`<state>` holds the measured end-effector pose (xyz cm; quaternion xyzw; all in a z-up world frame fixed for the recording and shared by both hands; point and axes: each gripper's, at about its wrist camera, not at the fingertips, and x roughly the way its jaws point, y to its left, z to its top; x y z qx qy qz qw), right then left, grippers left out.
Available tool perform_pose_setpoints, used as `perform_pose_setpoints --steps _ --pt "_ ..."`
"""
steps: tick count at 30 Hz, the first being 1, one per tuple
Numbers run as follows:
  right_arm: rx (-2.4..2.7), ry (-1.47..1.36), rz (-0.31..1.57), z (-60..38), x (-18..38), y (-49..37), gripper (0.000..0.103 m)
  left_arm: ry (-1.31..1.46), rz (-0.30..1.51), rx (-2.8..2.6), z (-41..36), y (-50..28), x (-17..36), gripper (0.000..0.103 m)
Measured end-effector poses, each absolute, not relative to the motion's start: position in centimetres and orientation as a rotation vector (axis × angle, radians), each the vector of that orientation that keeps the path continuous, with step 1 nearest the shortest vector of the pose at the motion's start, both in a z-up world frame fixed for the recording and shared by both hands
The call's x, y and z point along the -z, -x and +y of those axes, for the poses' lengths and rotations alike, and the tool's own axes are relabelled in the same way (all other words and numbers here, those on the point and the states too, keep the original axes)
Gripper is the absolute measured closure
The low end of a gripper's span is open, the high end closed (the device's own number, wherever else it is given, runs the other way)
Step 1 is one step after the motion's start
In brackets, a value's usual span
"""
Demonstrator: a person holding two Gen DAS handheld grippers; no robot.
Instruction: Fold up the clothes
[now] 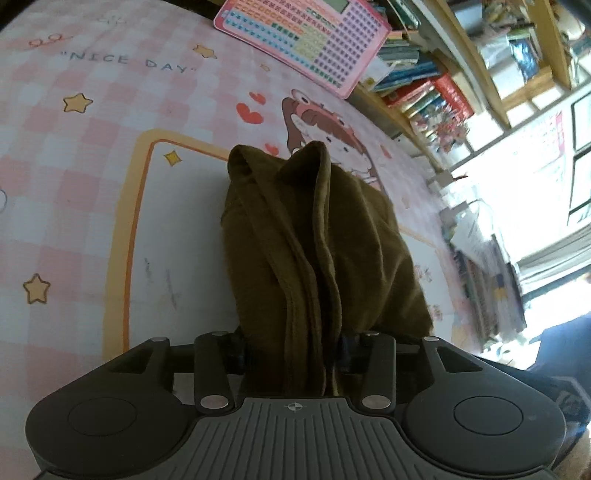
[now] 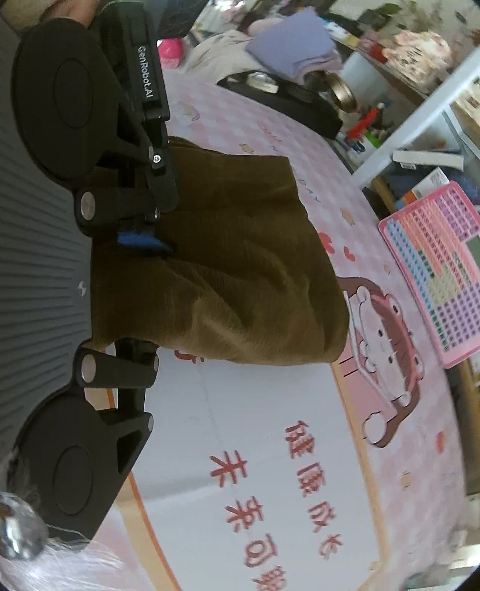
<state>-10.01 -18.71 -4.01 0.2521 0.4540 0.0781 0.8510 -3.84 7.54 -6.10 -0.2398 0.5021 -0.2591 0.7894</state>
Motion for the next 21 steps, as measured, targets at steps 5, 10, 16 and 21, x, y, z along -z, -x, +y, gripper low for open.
perform_pose_setpoints --steps 5,10,16,21 --pt "-0.173 -0.509 0.937 -18.1 3.5 10.1 0.074 0.51 1.066 0.557 7.2 3.9 5.8 0.069" --pt "-0.174 -0.424 0.865 -17.4 1.4 11.0 0.076 0.458 1.001 0.571 6.6 4.8 3.8 0.071" --pt "-0.207 -0.405 0.799 -18.3 -0.7 11.8 0.076 0.435 0.92 0.573 6.0 6.1 1.1 0.071" --pt "-0.236 -0.386 0.802 -19.5 -0.9 12.3 0.076 0.432 0.911 0.533 4.6 7.2 0.6 0.071"
